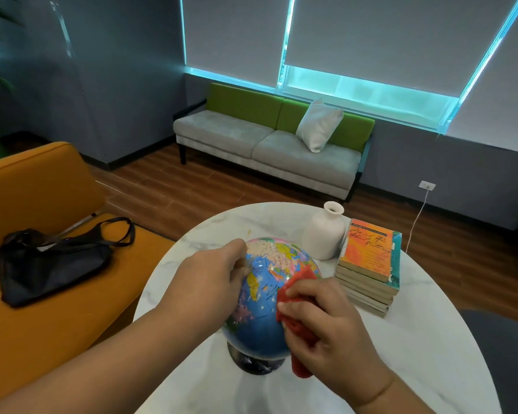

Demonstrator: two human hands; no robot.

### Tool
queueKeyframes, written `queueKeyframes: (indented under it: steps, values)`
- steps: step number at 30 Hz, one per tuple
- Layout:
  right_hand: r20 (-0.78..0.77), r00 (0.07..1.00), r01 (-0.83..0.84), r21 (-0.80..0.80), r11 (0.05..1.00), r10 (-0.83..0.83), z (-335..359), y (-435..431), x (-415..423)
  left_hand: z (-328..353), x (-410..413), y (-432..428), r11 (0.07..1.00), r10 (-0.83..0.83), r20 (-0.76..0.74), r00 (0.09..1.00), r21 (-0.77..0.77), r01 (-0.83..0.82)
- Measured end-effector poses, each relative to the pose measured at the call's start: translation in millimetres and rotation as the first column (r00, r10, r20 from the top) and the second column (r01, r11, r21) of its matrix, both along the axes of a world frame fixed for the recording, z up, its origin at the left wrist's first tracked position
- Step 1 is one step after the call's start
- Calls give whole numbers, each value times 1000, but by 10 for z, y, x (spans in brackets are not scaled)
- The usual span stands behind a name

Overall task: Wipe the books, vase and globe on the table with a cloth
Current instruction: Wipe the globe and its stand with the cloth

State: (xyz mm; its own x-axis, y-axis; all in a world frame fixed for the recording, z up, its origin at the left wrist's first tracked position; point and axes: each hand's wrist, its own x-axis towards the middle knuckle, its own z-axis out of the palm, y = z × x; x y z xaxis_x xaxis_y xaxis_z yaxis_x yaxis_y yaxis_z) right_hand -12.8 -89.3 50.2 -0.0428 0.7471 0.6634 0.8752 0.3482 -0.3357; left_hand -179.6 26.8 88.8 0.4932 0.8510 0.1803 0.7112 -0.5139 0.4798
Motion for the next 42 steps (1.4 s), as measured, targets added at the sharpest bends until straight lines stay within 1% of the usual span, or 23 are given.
queueKeyframes:
  steps: [4,8,13,15,17,20,22,24,26,27,28,30,32,33,34,36,37,39,40,41,42]
  values:
    - [40,999,-18,-44,999,19,110,78,-66,12,-10,1,1000,5,-10,1000,-13,-5]
    - [30,999,-32,-18,999,33,-19,-51,70,10,-31,30,999,21,-14,1000,-29,-21]
    - [160,986,-57,12,998,55,-109,-82,30,30,5,24,1000,-10,-21,1000,-14,10]
    - [168,985,-45,-9,999,45,-17,-15,-73,33,8,5,1000,-19,-20,1000,-2,19]
    - [101,995,12,-65,998,-6,90,58,-171,35,1,-6,1000,-22,-21,1000,9,22]
    - [-96,985,126,-188,974,-146,221,155,-229,37,-9,-27,1000,-21,-10,1000,18,21]
    - [-266,939,152,-252,956,-220,267,200,-177,35,-16,-38,1000,-19,7,1000,14,19]
    - [-424,864,164,-270,949,-270,293,226,-76,31,-26,-29,1000,-6,18,1000,-6,6]
    - [-504,806,195,-269,943,-310,296,237,2,27,-28,-13,1000,5,14,1000,-15,-5]
    - [-493,808,209,-275,939,-324,296,233,4,27,-27,-10,1000,7,7,1000,-10,-7]
    - [-446,836,216,-270,938,-321,290,219,-17,28,-22,-10,1000,5,-1,1000,-5,-5]
    - [-273,933,171,-234,957,-233,266,186,-88,24,-20,-13,1000,-2,-1,1000,-4,2]
    - [-137,983,89,-239,967,-124,253,172,-135,19,-28,-25,1000,-13,-3,1000,-1,13]
    - [-133,985,75,-252,965,-111,257,182,-130,17,-33,-30,1000,-15,-3,1000,-1,15]
    - [-181,975,76,-258,963,-125,265,193,-105,16,-35,-32,1000,-14,1,1000,-2,14]
    - [-363,911,110,-244,964,-196,280,215,-32,20,-32,-30,1000,-7,4,1000,0,7]
    - [-462,855,132,-245,960,-236,278,223,10,22,-29,-31,1000,-4,5,1000,-2,4]
    - [-635,700,150,-318,936,-327,270,247,114,27,-25,-33,1000,2,10,1000,-15,-2]
    - [-686,621,142,-377,915,-379,274,268,166,31,-23,-35,1000,3,7,1000,-20,-3]
    - [-695,579,143,-430,892,-427,281,297,207,29,-19,-36,1000,3,-3,1000,-21,-3]
    - [-663,591,166,-458,874,-459,302,322,232,32,-13,-39,1000,3,-14,1000,-15,-3]
